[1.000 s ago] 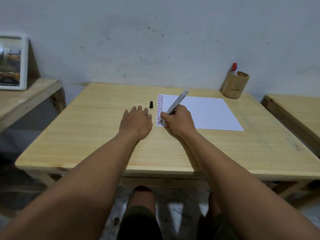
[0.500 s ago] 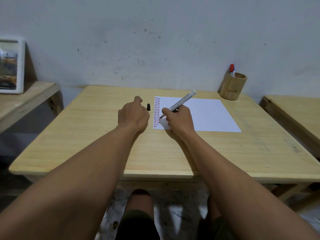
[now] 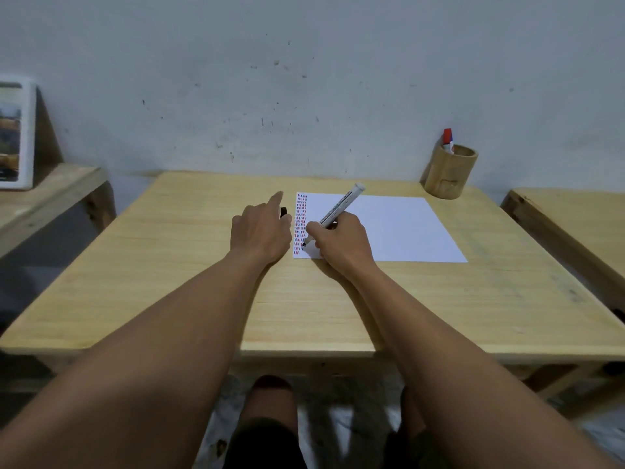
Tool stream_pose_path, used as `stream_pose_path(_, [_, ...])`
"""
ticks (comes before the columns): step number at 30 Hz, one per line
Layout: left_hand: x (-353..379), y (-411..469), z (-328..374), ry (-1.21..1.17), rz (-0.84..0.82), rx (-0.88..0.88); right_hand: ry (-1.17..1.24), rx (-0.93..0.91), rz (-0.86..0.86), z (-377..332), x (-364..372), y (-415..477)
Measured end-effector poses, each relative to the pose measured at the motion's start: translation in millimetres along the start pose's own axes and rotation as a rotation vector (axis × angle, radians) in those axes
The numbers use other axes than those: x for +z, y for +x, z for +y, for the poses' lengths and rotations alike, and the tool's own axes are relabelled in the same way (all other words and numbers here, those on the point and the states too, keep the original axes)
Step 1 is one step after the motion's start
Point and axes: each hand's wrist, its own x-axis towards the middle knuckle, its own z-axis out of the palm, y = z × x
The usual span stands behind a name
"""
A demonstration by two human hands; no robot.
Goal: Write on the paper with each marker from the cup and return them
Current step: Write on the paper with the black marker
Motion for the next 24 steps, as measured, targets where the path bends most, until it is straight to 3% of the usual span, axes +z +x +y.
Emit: stream_pose_path(24, [-0.5,-9.3,-0.1,-0.027,0.054,-0.025,-0.084,-0.032,-0.026,1.3,2.0,1.8])
